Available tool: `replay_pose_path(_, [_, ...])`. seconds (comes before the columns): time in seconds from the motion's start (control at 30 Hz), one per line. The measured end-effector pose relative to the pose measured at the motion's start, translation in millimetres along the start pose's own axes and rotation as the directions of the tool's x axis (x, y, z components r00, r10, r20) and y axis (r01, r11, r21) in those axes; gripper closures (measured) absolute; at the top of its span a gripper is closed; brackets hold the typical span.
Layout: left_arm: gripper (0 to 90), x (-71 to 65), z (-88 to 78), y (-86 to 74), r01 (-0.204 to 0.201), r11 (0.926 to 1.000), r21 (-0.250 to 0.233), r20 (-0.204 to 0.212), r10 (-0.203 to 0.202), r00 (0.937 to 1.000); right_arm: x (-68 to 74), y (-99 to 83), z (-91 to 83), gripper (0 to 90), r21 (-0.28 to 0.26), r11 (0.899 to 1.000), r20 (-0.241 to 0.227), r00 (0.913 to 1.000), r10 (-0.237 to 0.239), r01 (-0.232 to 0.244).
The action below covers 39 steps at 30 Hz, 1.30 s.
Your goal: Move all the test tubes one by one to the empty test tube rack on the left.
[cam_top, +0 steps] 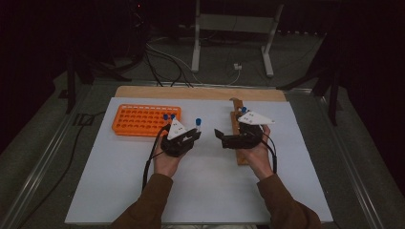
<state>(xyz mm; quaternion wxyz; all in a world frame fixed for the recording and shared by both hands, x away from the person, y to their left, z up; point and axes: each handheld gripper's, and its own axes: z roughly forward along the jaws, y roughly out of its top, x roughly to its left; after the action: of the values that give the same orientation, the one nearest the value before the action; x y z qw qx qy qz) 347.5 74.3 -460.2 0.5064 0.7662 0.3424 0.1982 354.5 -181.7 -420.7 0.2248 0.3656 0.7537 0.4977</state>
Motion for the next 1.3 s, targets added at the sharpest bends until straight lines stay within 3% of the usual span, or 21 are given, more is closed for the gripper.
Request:
replay_pose_path(0.37, [78.5, 13.1, -10.5, -0.9, 0.016, 0.9998, -0.014, -0.043, -0.017, 0.9989, -13.5, -11.0, -12.4, 0.9, -0.001, 1.000, 0.022, 0.9997, -0.014, 0.014])
replay_pose_path(0.77, [78.5, 31.2, -23.7, -5.6, 0.033, 0.9992, -0.023, -0.116, -0.035, 0.9927, -28.6, -22.9, -25.2, 0.0, -0.009, 1.000, 0.057, 0.9981, 0.023, -0.022])
replay_pose_path(1.03, [78.4, 48.6, -38.3, -11.8, 0.052, 0.9979, -0.037, -0.188, -0.058, 0.9804, -37.7, -24.6, -37.2, 0.0, -0.030, 0.999, 0.073, 0.9966, 0.037, -0.035])
replay_pose_path(1.3, [78.4, 67.4, -46.1, -17.4, 0.076, 0.9959, -0.049, -0.260, -0.086, 0.9618, -45.0, -24.5, -45.2, 0.0, -0.052, 0.997, 0.084, 0.9947, 0.059, -0.054])
